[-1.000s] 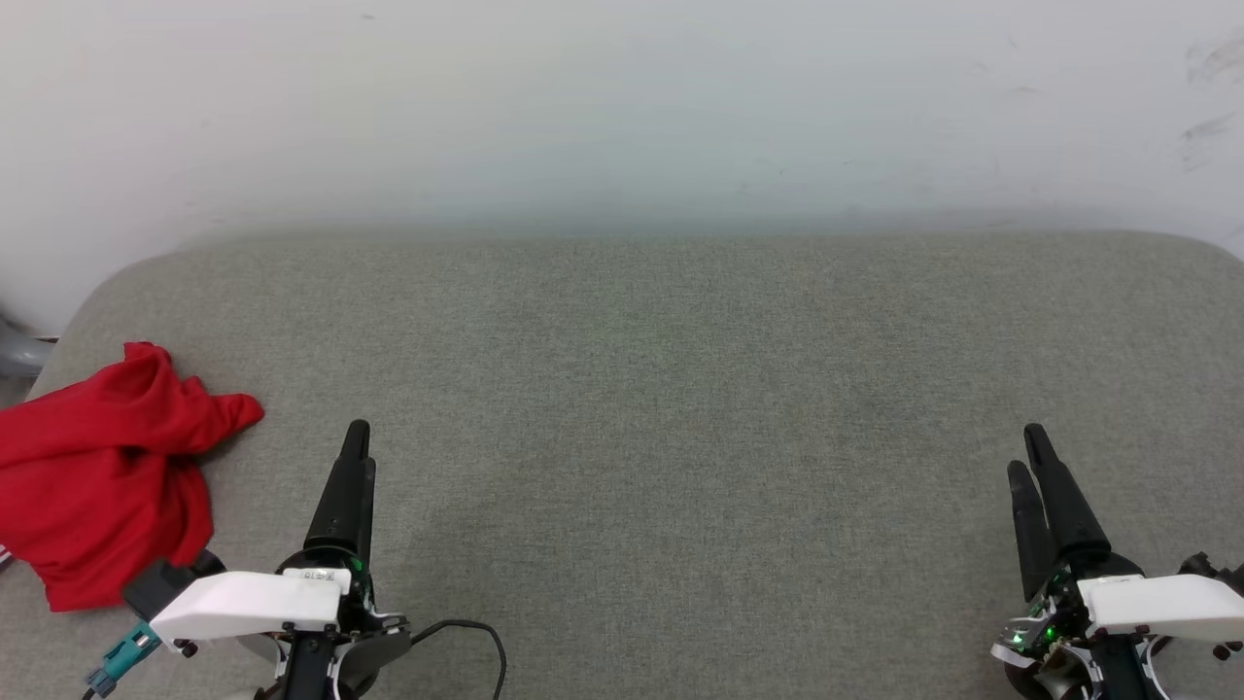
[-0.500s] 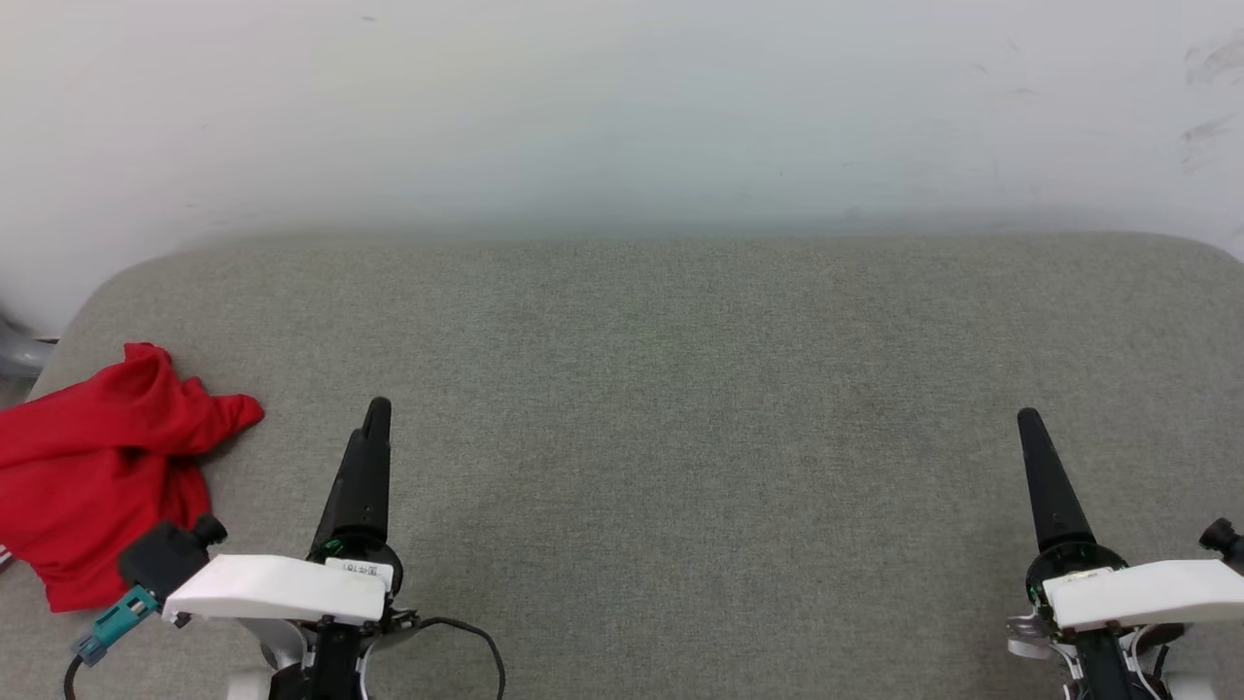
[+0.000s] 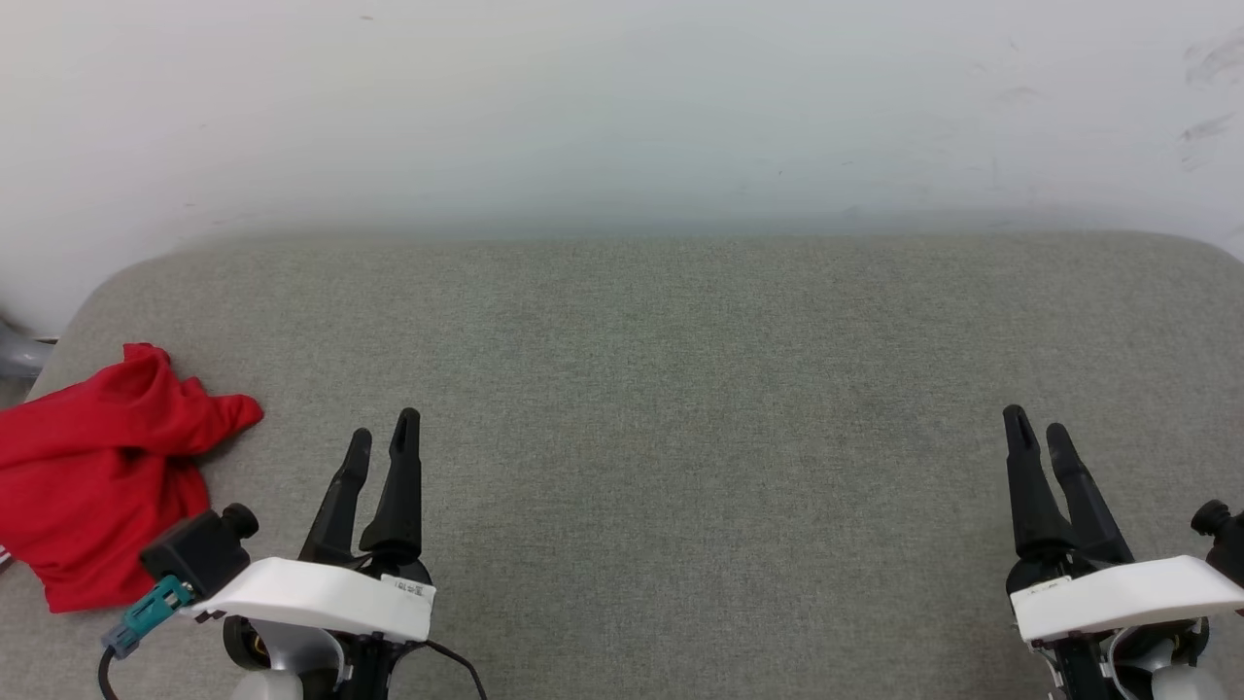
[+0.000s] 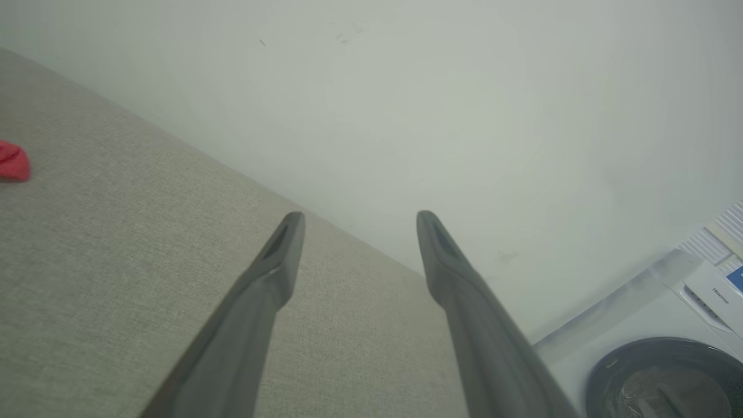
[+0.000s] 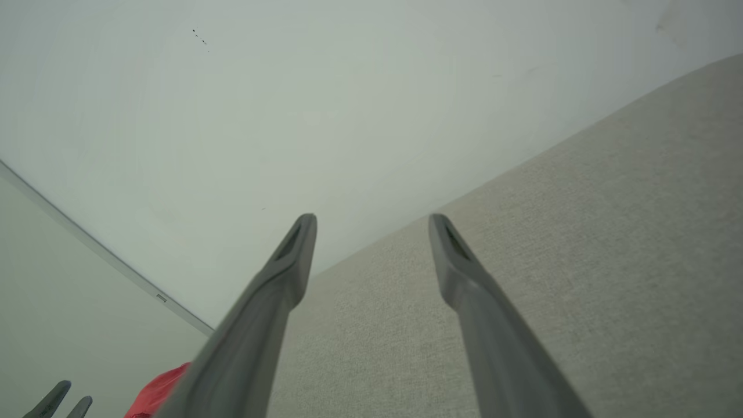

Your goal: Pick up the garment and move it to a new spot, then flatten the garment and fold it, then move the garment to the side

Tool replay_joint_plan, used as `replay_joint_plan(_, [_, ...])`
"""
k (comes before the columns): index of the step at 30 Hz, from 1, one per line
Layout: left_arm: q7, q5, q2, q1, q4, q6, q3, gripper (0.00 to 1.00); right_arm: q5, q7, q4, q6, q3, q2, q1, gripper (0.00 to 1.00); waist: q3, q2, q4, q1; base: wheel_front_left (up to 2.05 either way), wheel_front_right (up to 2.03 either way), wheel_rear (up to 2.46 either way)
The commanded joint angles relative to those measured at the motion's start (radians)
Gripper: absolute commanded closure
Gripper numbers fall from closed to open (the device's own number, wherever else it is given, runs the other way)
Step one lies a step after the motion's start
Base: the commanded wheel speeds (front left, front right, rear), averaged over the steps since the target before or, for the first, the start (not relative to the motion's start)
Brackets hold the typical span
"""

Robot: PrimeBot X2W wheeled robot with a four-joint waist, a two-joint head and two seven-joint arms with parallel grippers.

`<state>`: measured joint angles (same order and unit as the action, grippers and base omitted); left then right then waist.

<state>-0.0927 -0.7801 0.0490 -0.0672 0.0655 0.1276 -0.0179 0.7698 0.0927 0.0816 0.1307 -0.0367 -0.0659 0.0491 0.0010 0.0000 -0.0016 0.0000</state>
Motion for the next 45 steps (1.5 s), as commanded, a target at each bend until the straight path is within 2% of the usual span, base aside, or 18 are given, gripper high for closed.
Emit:
replay_joint_plan(1, [-0.011,0.041,0.002,-0.005,-0.014,0.001,-0.001,0.0,-0.04,0.01,-0.02,0.0,0.001,-0.002,0.002,0.0,0.0,0.0,0.0,0.0,0.0,0.0,0.0])
replay_joint_plan(9, [-0.035,0.19,0.011,0.002,-0.014,-0.011,-0.004,0.0,-0.185,0.013,-0.043,0.0,-0.002,-0.002,-0.006,0.0,-0.001,0.0,0.001,0.0,0.0,0.0,0.0])
replay_joint_plan(23, [-0.073,0.363,0.033,0.011,0.016,-0.033,-0.021,0.0,-0.373,-0.009,-0.073,0.0,-0.009,0.0,-0.022,0.0,-0.005,0.0,0.002,0.0,0.0,0.0,0.0])
replay_joint_plan(38, [-0.108,0.492,0.045,0.007,0.044,-0.055,-0.04,0.0,-0.525,-0.016,-0.097,0.0,-0.015,0.005,-0.04,0.0,-0.008,0.0,0.004,0.0,0.0,0.0,0.0])
replay_joint_plan(45, [-0.123,0.514,0.031,0.008,0.074,-0.044,-0.028,0.0,-0.551,-0.007,-0.103,0.0,-0.027,0.011,-0.047,0.0,-0.009,0.0,0.006,0.0,0.0,0.0,0.0])
